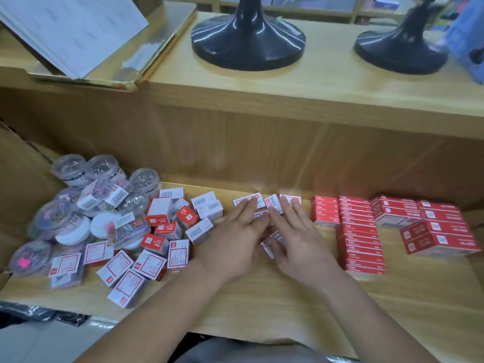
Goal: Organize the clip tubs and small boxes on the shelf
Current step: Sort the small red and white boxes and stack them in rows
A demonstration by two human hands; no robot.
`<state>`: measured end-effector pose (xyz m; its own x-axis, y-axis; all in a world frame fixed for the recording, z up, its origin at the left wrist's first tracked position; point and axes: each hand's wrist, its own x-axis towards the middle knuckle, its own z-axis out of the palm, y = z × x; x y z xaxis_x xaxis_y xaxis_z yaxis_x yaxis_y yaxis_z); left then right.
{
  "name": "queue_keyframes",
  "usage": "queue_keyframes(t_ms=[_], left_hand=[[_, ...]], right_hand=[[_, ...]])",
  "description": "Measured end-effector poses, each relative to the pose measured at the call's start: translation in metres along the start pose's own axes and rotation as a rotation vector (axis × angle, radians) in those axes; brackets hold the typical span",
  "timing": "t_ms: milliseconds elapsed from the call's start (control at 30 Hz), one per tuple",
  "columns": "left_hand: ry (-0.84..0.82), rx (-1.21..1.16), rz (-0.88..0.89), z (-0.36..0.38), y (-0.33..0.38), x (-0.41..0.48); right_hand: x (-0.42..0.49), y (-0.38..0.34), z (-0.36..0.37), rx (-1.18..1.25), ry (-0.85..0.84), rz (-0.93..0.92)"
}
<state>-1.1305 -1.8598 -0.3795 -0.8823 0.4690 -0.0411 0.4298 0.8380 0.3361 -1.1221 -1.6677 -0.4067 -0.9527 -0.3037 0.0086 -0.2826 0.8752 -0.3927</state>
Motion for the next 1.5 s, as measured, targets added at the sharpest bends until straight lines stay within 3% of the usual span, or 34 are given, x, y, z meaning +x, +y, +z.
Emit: queue_keyframes(t_ms=[100, 200, 300, 433, 600, 867, 1000, 1100, 1200, 1267, 1367, 1500], left_hand=[[-0.108, 0.135, -0.017, 0.005, -0.002, 0.016], [0.001, 0.23, 0.074, 0.013, -0.005, 0.007], [0.112, 0.168, 0.142, 0.02, -0.006, -0.002], [0.102, -0.012, 0.08, 0.009, -0.007, 0.0], [-0.024, -0.057, -0.058, 0.002, -0.008, 0.011], [0.005, -0.084, -0.195, -0.003, 0.0, 0.018], [0.106, -0.142, -0.134, -0.01, -0.002, 0.016], [0.194, -0.328, -0.097, -0.014, 0.003, 0.004], [0.195, -0.671, -0.117, -0.021, 0.016, -0.011], [0.16, -0.851, -0.158, -0.025, 0.029, -0.02], [0.168, -0.973, -0.198, -0.028, 0.046, -0.029], [0.172, -0.981, -0.274, -0.026, 0.054, -0.035]], right_hand=[[0.002, 0.007, 0.003, -0.036, -0.074, -0.002], [-0.012, 0.005, 0.006, -0.069, 0.032, -0.009], [-0.03, 0.002, 0.011, -0.033, 0.106, 0.017], [-0.04, 0.003, 0.0, -0.005, 0.145, 0.044], [-0.047, 0.012, -0.012, 0.218, 0.055, 0.08], [-0.051, 0.01, -0.019, 0.271, -0.025, 0.126], [-0.045, 0.01, -0.03, 0.317, -0.059, 0.166], [-0.047, 0.002, -0.042, 0.528, -0.06, 0.151], [-0.051, -0.012, -0.051, 0.609, 0.139, 0.218], [-0.051, -0.02, -0.057, 0.782, 0.159, 0.289], [-0.055, -0.032, -0.071, 1.025, 0.181, 0.348], [-0.066, -0.032, -0.078, 1.124, 0.242, 0.448]])
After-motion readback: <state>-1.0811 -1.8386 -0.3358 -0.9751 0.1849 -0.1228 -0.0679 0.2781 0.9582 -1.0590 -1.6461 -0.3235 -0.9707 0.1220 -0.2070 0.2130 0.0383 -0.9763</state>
